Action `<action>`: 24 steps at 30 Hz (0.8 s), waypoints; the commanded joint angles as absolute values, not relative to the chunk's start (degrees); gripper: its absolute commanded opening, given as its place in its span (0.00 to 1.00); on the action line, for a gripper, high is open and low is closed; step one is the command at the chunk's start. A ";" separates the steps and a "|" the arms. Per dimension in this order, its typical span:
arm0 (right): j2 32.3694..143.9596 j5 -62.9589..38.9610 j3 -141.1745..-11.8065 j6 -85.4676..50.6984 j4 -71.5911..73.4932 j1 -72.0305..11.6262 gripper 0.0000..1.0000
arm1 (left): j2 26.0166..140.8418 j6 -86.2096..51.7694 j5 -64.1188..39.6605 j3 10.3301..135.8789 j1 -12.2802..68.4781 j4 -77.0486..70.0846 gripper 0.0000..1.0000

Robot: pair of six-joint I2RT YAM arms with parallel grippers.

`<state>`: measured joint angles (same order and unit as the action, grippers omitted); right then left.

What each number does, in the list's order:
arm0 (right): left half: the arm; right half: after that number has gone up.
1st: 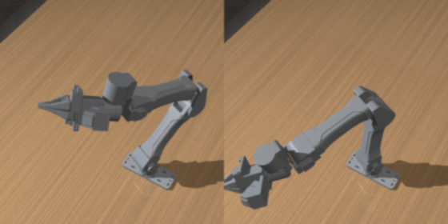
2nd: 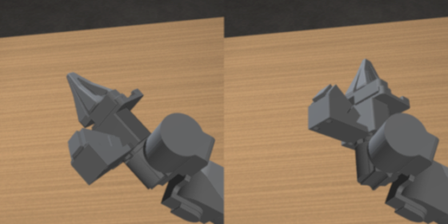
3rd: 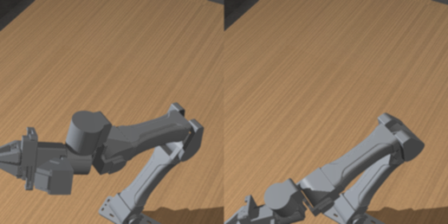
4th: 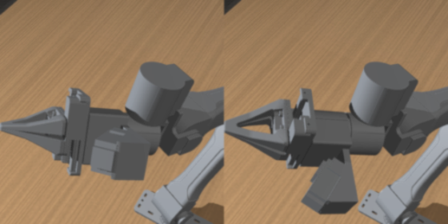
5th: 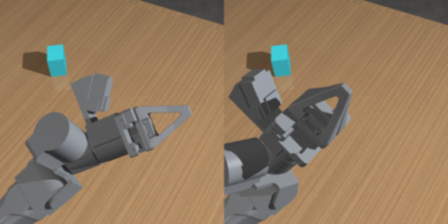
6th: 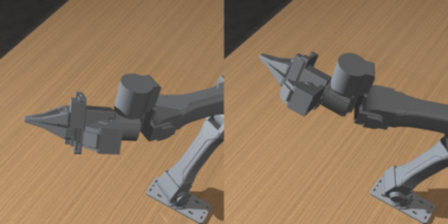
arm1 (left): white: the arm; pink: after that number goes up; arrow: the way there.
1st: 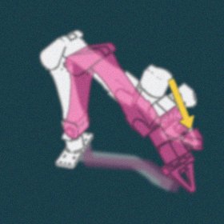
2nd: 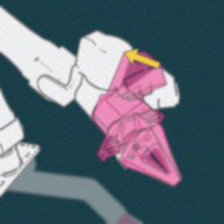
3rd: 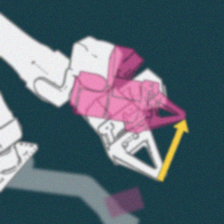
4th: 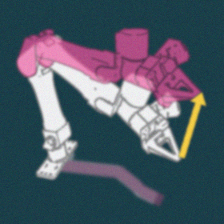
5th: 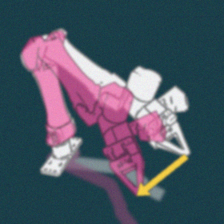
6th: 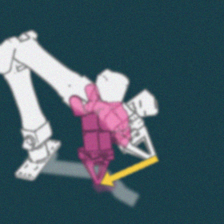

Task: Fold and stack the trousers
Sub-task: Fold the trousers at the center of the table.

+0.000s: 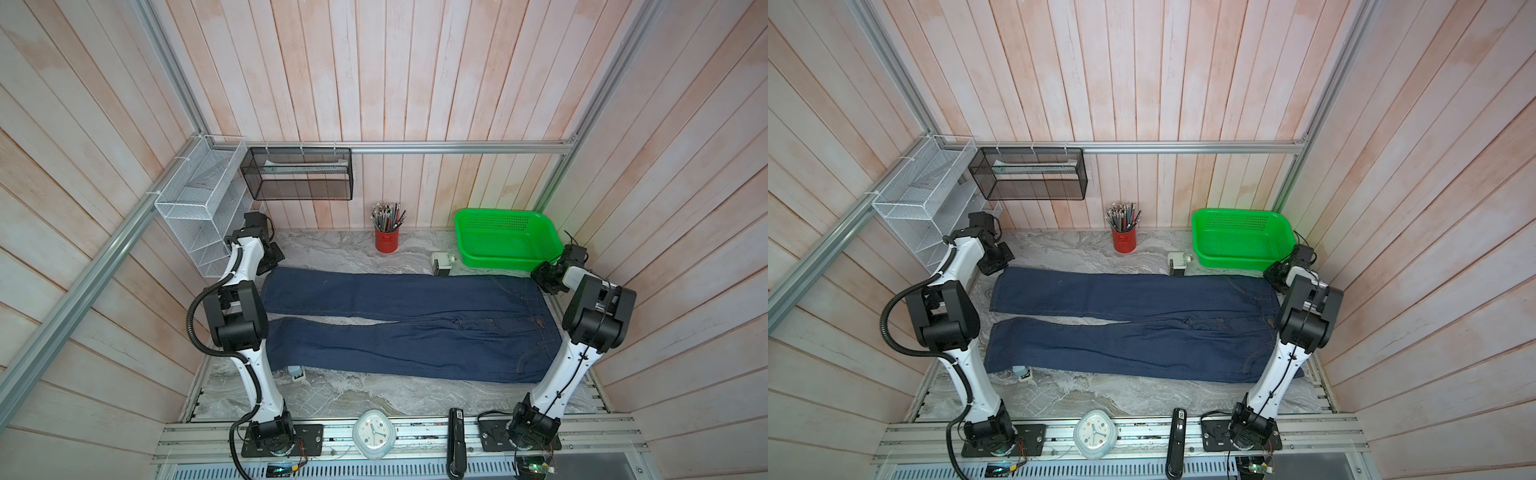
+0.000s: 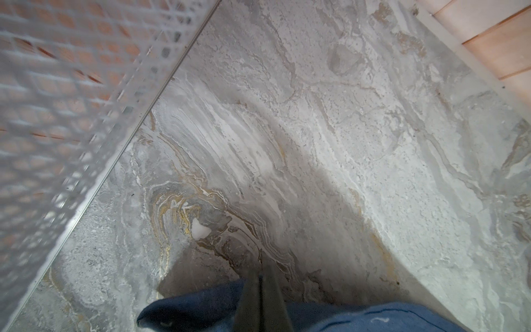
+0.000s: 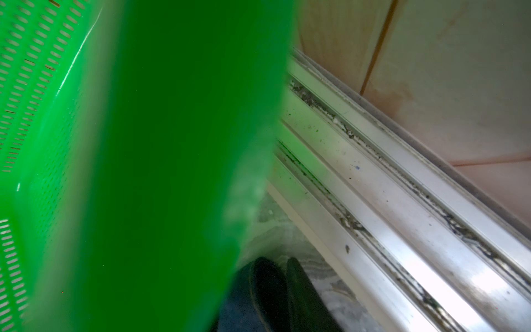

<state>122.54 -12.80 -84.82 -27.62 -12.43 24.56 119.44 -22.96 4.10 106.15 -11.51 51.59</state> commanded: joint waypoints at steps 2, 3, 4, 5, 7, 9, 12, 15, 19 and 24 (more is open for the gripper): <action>124.17 -13.23 -86.23 -26.93 -13.61 24.03 0.33 | 116.81 -24.13 6.59 106.35 -12.19 51.34 0.00; 124.40 -13.34 -86.45 -27.19 -13.39 24.06 0.31 | 116.81 -24.06 6.59 106.35 -12.18 51.33 0.00; 124.66 -13.35 -86.71 -27.32 -13.32 24.02 0.30 | 116.81 -24.10 6.51 106.35 -12.22 51.28 0.00; 125.09 -13.60 -87.12 -27.50 -13.27 24.01 0.29 | 116.70 -24.04 6.38 106.43 -12.15 51.28 0.00; 125.77 -14.15 -87.71 -27.76 -13.38 24.08 0.26 | 116.63 -24.06 6.42 106.44 -12.17 51.31 0.00; 126.36 -14.58 -87.94 -28.10 -13.03 24.02 0.23 | 116.54 -24.03 6.44 106.49 -12.17 51.32 0.00; 126.74 -14.94 -87.84 -28.35 -12.90 23.97 0.23 | 116.53 -24.05 6.50 106.52 -12.17 51.42 0.00; 127.11 -14.90 -87.71 -28.23 -13.24 23.85 0.24 | 116.38 -24.05 6.66 106.44 -12.16 51.33 0.00; 127.57 -15.00 -87.45 -28.02 -13.27 23.86 0.24 | 116.49 -23.93 6.72 106.44 -12.14 51.39 0.00; 128.49 -16.24 -87.93 -28.14 -13.80 23.86 0.14 | 116.50 -23.92 6.86 106.52 -12.20 51.33 0.00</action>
<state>125.56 -13.72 -87.55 -28.12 -10.57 24.47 119.44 -22.96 4.54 106.15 -11.51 51.62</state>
